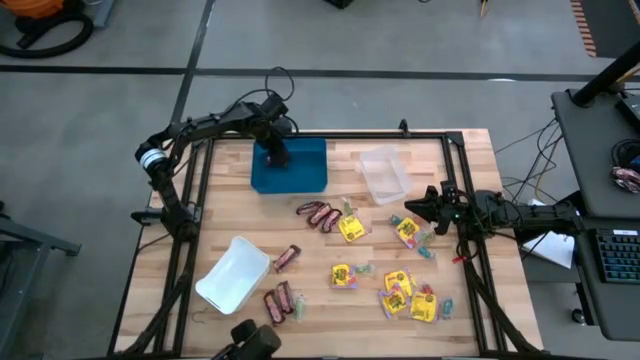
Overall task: Sort candy
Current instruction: Put the yellow candy into the transparent bin
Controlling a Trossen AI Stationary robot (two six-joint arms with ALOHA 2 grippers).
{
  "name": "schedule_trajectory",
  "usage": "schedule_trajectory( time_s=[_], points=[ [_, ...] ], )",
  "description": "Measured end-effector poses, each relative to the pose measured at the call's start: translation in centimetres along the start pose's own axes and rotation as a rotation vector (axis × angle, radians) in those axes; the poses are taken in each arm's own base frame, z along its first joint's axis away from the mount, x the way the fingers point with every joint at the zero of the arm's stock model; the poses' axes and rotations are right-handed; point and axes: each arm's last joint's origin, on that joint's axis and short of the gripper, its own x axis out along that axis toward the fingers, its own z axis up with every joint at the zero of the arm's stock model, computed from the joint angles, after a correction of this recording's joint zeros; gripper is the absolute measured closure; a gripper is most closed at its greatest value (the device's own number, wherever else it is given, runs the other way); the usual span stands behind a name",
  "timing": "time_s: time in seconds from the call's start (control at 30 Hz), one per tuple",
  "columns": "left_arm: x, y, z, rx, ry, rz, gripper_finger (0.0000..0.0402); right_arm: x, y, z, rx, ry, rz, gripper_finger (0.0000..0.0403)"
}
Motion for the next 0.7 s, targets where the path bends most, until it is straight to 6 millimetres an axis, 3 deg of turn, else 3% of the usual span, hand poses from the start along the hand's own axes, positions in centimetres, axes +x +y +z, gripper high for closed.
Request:
schedule_trajectory(
  time_s=[0.17,0.33,0.53,0.7],
  points=[
    [-3.0,-2.6,0.4,0.013,-0.106,-0.01,0.0325,0.0,0.1,0.1,0.001,-0.01,0.005,0.0346],
    [-6.5,-8.5,0.0,0.096,-0.348,-0.118,0.0325,0.1,0.1,0.2,0.022,-0.007,-0.007,0.0346],
    [-10.2,-16.3,-4.0,0.23,-0.615,-0.283,0.0325,0.7,0.4,0.5,0.019,0.047,-0.052,0.0346],
    [-12.6,-20.2,-8.4,0.311,-0.766,-0.39,0.0325,1.6,0.6,0.5,0.021,0.149,-0.143,0.0346]
  ],
)
